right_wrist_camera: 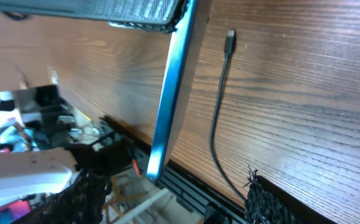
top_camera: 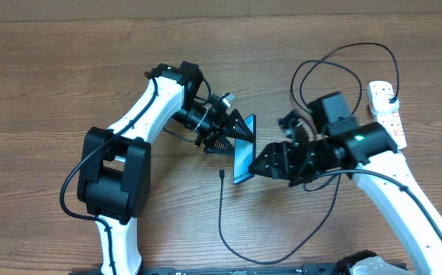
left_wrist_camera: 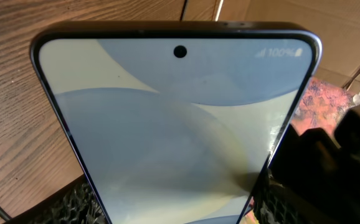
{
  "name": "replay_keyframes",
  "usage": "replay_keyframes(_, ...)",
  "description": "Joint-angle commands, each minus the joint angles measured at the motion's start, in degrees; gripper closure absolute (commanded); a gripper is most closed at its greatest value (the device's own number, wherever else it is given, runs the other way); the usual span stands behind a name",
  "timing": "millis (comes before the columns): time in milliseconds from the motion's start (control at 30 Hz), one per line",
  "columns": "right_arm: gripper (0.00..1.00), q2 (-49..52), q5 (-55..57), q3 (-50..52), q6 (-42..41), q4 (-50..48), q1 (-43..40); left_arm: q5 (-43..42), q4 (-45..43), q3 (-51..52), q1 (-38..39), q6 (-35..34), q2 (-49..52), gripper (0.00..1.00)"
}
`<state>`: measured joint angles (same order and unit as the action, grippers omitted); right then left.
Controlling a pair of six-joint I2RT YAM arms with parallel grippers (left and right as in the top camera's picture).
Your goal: Plug charger to phone and switch on socket
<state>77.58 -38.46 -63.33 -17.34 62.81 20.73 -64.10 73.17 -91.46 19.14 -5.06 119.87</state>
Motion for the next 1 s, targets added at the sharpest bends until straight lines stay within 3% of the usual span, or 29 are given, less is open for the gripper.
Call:
replay_keyframes(0,0.27,1.1,5.7,-0.7,-6.3,-2.2,3.1,-2.4,0.0,-1.3,0.7,2.1,-0.2,0.29)
replay_keyframes(67,0.30,1.9,6.1,-0.7,-7.5,-4.4,5.0,-1.9,0.0,-1.3,0.8,2.1,-0.2,0.29)
replay_keyframes(300,0.54,3.8,8.8,-0.7,-8.4,-8.8,8.6,-1.7,0.0,-1.3,0.9,2.1,-0.2,0.29)
replay_keyframes(500,0.52,3.8,17.3,-0.7,-8.4,-5.1,8.4,1.0,-0.7,-1.3,0.9,2.1,-0.2,0.26)
replay_keyframes(633,0.44,3.8,25.6,-0.7,-10.6,-1.1,8.4,12.8,-2.5,-1.3,0.9,-0.3,-0.2,0.26)
replay_keyframes(767,0.21,3.8,33.1,-0.7,-14.6,1.8,8.4,23.1,-3.0,-1.3,1.1,-1.8,-0.2,0.25)
replay_keyframes(833,0.17,3.8,37.3,-0.7,-17.4,3.0,8.0,25.8,-3.0,-1.3,1.3,-1.8,-0.2,0.25)
replay_keyframes(967,0.00,3.8,43.8,-0.7,-21.7,5.0,4.2,30.4,-3.6,-1.3,2.7,-1.8,-0.2,0.16)
